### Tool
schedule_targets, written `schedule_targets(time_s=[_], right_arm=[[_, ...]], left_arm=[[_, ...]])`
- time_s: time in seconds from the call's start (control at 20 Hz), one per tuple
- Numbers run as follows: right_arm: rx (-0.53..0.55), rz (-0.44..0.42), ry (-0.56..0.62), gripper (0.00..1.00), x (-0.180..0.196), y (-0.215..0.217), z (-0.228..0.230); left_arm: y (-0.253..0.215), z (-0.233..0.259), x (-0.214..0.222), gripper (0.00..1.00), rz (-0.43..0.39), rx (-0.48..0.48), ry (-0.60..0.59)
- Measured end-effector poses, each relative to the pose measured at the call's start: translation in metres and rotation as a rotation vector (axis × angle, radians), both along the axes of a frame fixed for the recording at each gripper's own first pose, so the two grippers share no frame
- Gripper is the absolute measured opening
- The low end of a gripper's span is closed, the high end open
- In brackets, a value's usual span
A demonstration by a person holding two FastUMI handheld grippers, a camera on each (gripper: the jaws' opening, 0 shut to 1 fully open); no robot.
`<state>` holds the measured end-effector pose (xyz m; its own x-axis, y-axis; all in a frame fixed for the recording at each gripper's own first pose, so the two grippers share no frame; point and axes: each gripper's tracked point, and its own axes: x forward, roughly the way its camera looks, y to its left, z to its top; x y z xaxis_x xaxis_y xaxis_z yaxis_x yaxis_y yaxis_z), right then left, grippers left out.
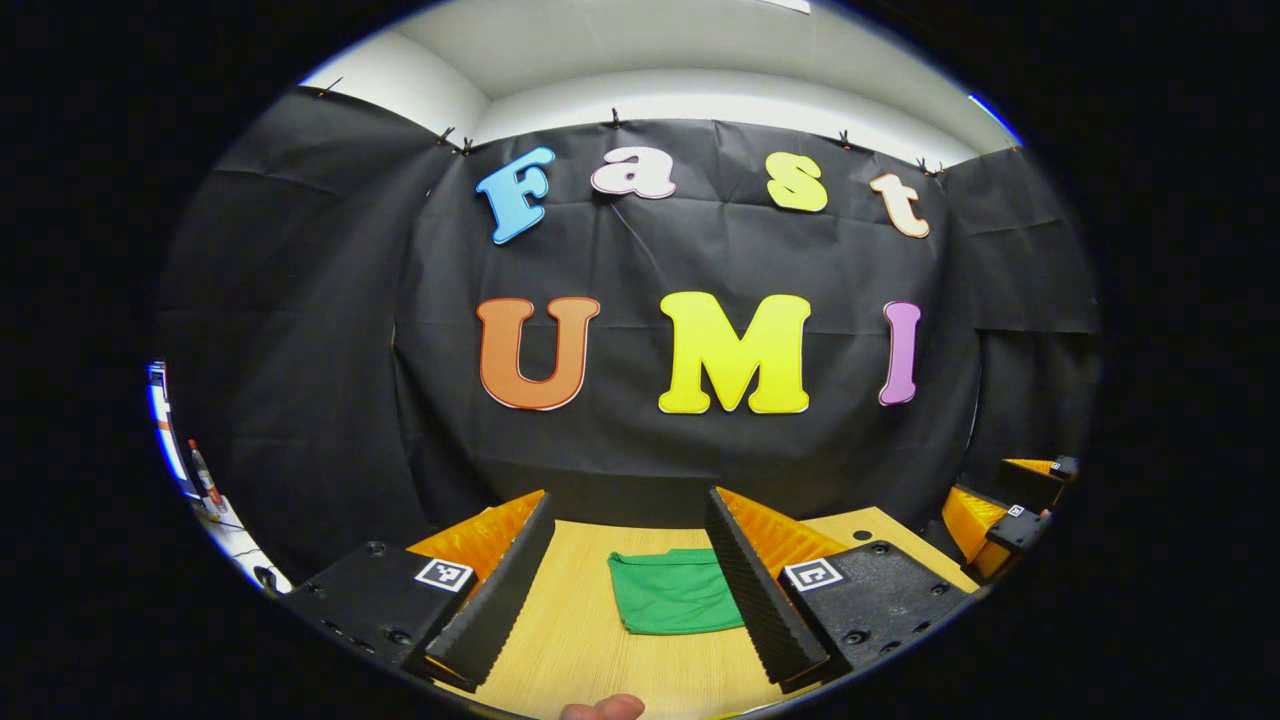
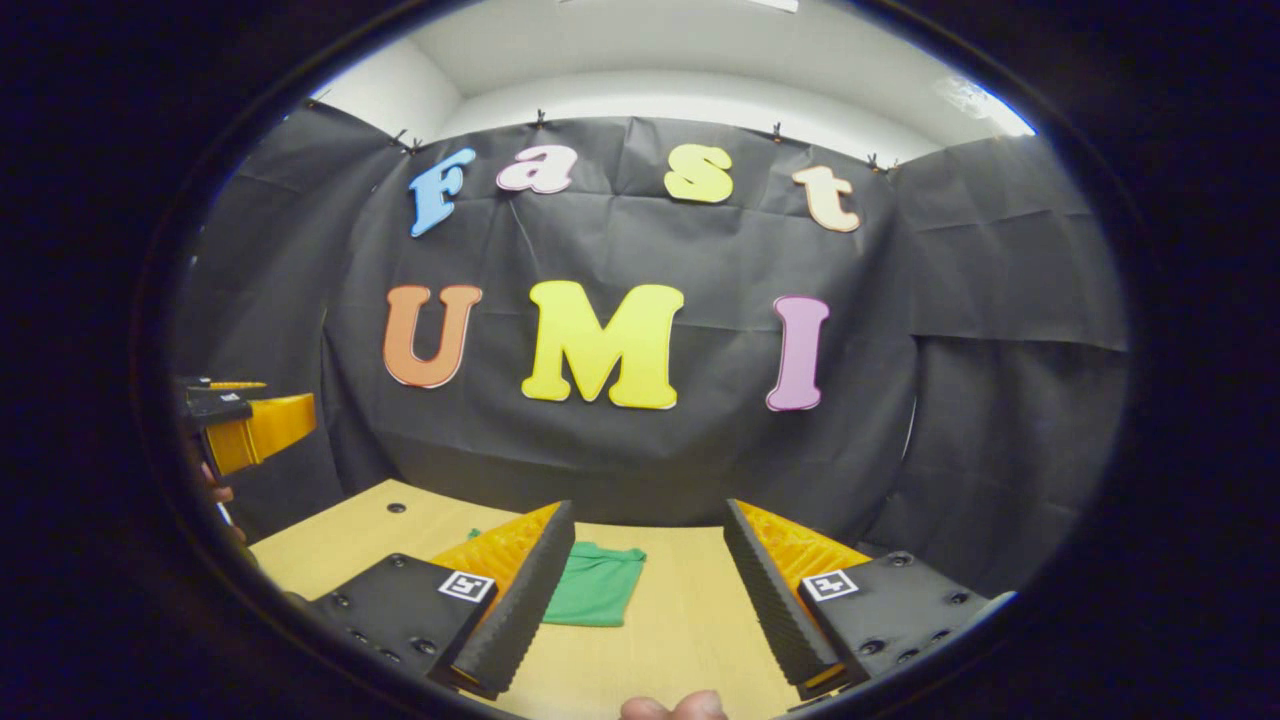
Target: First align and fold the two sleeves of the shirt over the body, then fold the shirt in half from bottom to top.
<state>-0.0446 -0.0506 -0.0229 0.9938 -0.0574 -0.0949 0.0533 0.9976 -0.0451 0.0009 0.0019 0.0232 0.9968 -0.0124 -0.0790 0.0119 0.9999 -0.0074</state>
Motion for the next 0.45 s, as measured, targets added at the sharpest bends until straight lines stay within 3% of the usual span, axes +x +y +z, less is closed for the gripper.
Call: schedule_targets(time_s=[0.45], right_arm=[[0.011, 0.002, -0.018, 0.89, 0.003, 0.003, 0.003]], left_arm=[[-0.008, 0.002, 0.012, 0.97, -0.021, 0.018, -0.002]])
